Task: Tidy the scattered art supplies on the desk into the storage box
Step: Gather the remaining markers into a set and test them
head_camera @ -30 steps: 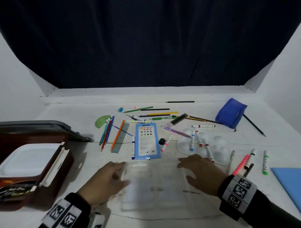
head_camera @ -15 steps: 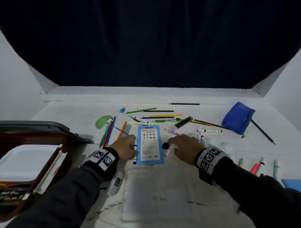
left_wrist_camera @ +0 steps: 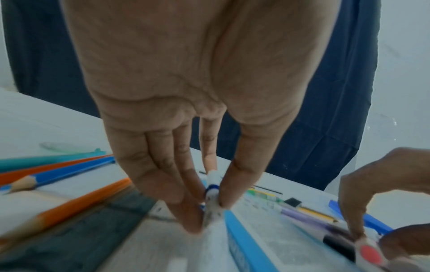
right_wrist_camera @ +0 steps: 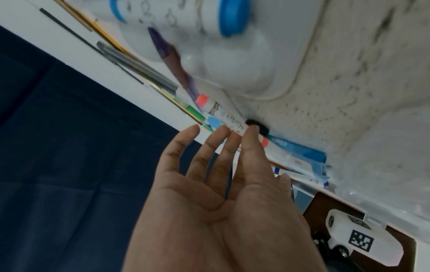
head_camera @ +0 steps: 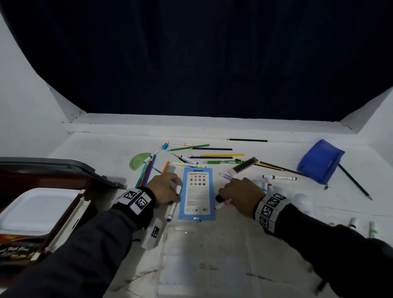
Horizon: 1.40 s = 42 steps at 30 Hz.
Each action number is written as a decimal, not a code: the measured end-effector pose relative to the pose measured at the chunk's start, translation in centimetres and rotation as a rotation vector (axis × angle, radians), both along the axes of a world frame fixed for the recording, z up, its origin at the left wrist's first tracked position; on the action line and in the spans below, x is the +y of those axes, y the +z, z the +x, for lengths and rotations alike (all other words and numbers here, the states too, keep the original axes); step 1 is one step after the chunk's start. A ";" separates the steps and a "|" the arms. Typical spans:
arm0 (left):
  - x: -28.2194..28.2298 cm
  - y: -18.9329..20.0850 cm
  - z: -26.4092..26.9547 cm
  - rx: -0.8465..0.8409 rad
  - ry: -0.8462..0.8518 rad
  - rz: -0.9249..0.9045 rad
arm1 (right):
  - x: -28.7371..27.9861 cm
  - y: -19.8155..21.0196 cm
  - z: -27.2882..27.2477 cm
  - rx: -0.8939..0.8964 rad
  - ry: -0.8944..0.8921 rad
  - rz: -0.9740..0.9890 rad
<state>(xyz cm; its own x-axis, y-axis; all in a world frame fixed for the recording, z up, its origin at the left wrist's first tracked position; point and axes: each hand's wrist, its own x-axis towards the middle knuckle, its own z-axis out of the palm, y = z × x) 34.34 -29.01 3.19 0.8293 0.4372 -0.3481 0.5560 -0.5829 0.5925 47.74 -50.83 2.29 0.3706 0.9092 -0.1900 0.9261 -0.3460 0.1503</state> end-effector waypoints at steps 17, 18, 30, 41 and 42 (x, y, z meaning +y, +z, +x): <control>-4.9 1.8 -12.3 -0.585 0.114 -0.326 | -3.4 2.8 -13.3 1.086 -0.486 0.843; -5.0 0.9 -13.1 -0.537 0.099 -0.332 | -3.2 2.2 -14.1 1.117 -0.501 0.817; -5.5 -2.1 -14.6 -0.284 -0.052 -0.052 | 1.0 -0.5 -16.7 1.116 -0.540 0.485; -4.9 -0.9 -14.4 -0.049 -0.364 0.279 | 1.9 0.9 -16.3 0.707 -0.353 0.269; -4.9 -1.0 -14.4 -0.040 -0.393 0.303 | 2.0 1.1 -16.4 0.652 -0.309 0.220</control>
